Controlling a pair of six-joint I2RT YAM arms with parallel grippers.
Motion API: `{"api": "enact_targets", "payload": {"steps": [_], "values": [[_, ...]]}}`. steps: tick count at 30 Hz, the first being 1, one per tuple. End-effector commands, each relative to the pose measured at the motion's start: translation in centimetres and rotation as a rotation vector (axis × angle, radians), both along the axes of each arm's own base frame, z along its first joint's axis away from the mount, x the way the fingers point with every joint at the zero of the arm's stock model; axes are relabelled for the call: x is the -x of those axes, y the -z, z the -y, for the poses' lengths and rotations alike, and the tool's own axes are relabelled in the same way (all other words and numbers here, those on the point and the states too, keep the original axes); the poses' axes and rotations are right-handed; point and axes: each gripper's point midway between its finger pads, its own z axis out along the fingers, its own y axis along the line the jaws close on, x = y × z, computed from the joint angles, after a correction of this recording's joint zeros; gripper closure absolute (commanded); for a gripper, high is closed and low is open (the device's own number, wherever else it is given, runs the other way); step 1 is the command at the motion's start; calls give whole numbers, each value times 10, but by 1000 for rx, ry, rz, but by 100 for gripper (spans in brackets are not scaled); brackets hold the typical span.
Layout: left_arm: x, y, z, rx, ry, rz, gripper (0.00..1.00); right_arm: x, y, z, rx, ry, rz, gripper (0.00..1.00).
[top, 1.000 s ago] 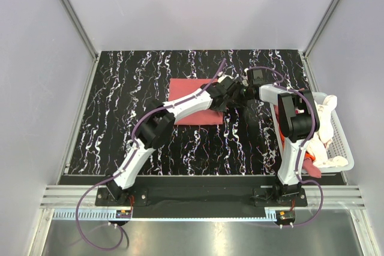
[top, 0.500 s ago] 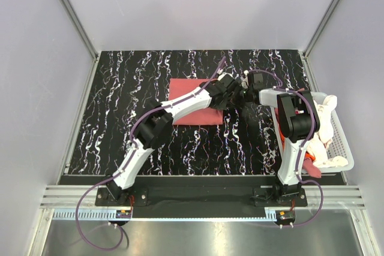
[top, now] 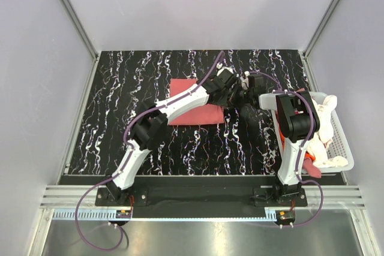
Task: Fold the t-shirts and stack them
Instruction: Fold the tshirt
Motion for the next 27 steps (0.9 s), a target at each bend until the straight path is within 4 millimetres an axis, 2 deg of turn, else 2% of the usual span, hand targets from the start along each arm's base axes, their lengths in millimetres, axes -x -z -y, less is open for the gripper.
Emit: {"api": "enact_targets", "payload": {"steps": [1, 7, 13, 14, 17, 19, 21, 23, 25, 27], "values": [[-9, -54, 17, 127, 18, 79, 100, -3, -13, -14, -73, -28, 45, 100], [-6, -43, 18, 118, 26, 55, 100, 0, 20, -6, 15, 6, -45, 97], [-3, -31, 21, 124, 30, 27, 100, 4, 33, -7, 48, -3, -73, 92], [-2, -28, 21, 122, 31, 23, 100, 5, 33, -6, 52, -3, -72, 86], [-1, -28, 24, 133, 41, 15, 97, 4, 24, -3, 79, -5, -52, 79], [0, -27, 26, 144, 52, 2, 84, 3, 10, 0, 96, 2, -28, 69], [2, -31, 27, 168, 61, -11, 76, 3, 0, 2, 112, 5, -12, 62], [3, -38, 25, 186, 60, -15, 68, 8, -10, 9, 152, 12, -19, 60], [3, -53, 21, 216, 57, -8, 65, 12, -17, 18, 204, 27, -28, 58], [3, -60, 17, 238, 55, -11, 61, 13, -20, 27, 256, 51, -29, 58]]}}
